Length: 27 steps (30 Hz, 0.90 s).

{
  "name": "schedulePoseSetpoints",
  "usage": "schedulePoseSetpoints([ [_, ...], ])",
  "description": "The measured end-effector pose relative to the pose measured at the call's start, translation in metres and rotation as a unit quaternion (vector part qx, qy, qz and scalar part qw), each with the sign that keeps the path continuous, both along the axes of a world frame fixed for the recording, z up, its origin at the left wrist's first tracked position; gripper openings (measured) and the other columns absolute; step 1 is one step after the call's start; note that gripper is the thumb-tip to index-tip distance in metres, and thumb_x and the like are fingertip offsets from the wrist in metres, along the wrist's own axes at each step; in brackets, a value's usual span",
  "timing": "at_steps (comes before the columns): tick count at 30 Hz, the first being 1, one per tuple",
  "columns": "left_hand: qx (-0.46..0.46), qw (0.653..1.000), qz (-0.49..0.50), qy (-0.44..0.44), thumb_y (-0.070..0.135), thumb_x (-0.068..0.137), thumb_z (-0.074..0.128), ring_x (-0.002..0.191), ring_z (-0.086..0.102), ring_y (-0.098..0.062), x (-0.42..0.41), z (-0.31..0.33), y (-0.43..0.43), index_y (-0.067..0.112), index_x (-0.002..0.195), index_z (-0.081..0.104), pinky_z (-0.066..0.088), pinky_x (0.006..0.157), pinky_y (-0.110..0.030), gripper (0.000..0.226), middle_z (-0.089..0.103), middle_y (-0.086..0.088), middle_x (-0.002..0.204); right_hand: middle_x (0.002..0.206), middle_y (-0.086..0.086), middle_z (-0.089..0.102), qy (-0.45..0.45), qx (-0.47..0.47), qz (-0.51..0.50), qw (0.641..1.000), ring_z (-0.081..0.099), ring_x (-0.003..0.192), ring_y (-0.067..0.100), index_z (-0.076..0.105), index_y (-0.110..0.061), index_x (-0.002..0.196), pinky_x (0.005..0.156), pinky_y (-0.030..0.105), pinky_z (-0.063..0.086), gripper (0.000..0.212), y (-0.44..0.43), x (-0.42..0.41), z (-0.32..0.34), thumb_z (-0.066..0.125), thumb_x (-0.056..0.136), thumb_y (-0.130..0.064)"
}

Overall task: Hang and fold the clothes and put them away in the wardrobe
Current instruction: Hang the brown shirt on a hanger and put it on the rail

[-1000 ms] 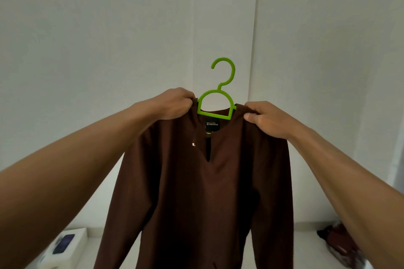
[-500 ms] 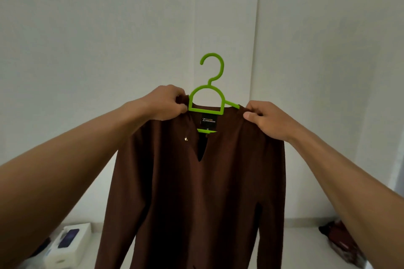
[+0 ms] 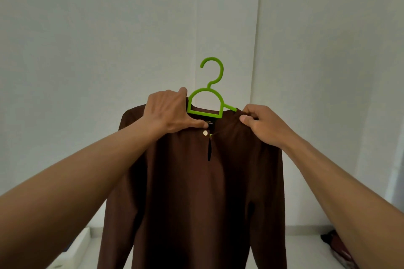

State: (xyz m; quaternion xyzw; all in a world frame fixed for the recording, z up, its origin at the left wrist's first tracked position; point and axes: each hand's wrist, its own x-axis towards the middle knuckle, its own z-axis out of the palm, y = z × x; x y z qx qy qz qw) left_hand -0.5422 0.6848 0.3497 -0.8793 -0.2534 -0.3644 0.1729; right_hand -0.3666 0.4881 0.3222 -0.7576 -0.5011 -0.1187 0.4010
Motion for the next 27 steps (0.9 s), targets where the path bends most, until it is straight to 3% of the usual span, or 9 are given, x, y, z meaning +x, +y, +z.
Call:
schedulePoseSetpoints([
  [2,-0.096,0.993,-0.07,0.023,0.095,0.052,0.059,0.065,0.055,-0.016,0.0,-0.002,0.003,0.021,0.099,0.04,0.045,0.059,-0.035,0.09,0.058,0.003,0.075,0.087,0.015,0.066,0.005,0.009,-0.004,1.0,0.063,0.085,0.03,0.064,-0.013,0.088,0.073,0.036,0.044,0.02,-0.001,0.001,-0.003,0.054,0.102,-0.024],
  [4,-0.233,0.959,-0.16,0.036,0.081,0.056,0.074,0.078,0.06,-0.017,-0.005,-0.001,0.006,0.025,0.116,0.034,0.05,0.068,-0.035,0.09,0.061,0.0,0.087,0.086,0.014,0.066,0.005,0.009,-0.007,1.0,0.063,0.085,0.03,0.064,-0.013,0.086,0.073,0.036,0.043,0.02,-0.003,0.004,-0.003,0.055,0.101,-0.023],
  [6,-0.308,0.927,-0.212,0.016,0.063,0.062,0.085,0.088,0.062,-0.014,-0.012,0.001,0.013,0.029,0.124,0.035,0.051,0.077,-0.034,0.087,0.061,0.003,0.099,0.085,0.013,0.066,0.008,0.007,-0.01,1.0,0.063,0.085,0.03,0.064,-0.014,0.085,0.074,0.036,0.043,0.02,-0.007,0.009,-0.003,0.056,0.101,-0.022],
  [9,-0.307,0.929,-0.205,-0.021,0.038,0.071,0.088,0.092,0.063,-0.012,-0.024,0.002,0.032,0.031,0.113,0.056,0.051,0.079,-0.031,0.054,0.063,0.006,0.107,0.086,0.016,0.067,0.009,0.008,-0.008,1.0,0.063,0.084,0.031,0.065,-0.016,0.085,0.077,0.037,0.045,0.018,-0.014,0.014,0.002,0.057,0.1,-0.023],
  [11,-0.278,0.943,-0.183,-0.029,0.026,0.077,0.085,0.088,0.066,-0.015,-0.032,0.002,0.044,0.03,0.095,0.068,0.049,0.073,-0.027,0.025,0.07,0.003,0.103,0.086,0.015,0.069,0.006,0.001,0.003,1.0,0.065,0.08,0.029,0.067,-0.018,0.085,0.079,0.038,0.048,0.016,-0.017,0.016,0.008,0.06,0.098,-0.023],
  [13,-0.3,0.931,-0.204,-0.042,0.018,0.083,0.079,0.091,0.07,-0.017,-0.034,-0.004,0.049,0.028,0.09,0.073,0.052,0.079,-0.029,0.014,0.075,0.005,0.096,0.086,0.015,0.072,-0.004,-0.019,0.022,1.0,0.066,0.077,0.029,0.068,-0.019,0.086,0.079,0.04,0.05,0.014,-0.017,0.016,0.013,0.063,0.098,-0.024],
  [16,-0.347,0.904,-0.244,-0.046,0.011,0.091,0.069,0.093,0.072,-0.016,-0.034,-0.01,0.048,0.025,0.094,0.075,0.055,0.092,-0.034,0.016,0.077,0.005,0.092,0.083,0.007,0.075,-0.008,-0.052,0.046,0.998,0.069,0.076,0.024,0.07,-0.02,0.09,0.081,0.039,0.053,0.011,-0.016,0.011,0.021,0.065,0.097,-0.027],
  [23,-0.362,0.905,-0.223,-0.025,0.01,0.094,0.059,0.083,0.068,-0.016,-0.022,-0.008,0.032,0.023,0.089,0.074,0.052,0.088,-0.034,0.021,0.075,-0.001,0.09,0.086,-0.001,0.078,0.05,-0.005,0.069,0.996,0.074,0.087,0.02,0.074,-0.017,0.097,0.089,0.037,0.056,0.009,-0.018,0.01,0.009,0.07,0.095,-0.024],
  [27,-0.356,0.904,-0.232,-0.051,0.01,0.094,0.06,0.081,0.065,-0.016,-0.016,-0.006,0.026,0.02,0.092,0.074,0.051,0.086,-0.033,0.018,0.074,-0.004,0.09,0.091,-0.003,0.077,0.071,-0.095,0.049,0.992,0.074,0.087,0.014,0.074,-0.022,0.096,0.085,0.03,0.056,0.017,-0.039,0.019,0.004,0.064,0.098,-0.035],
])
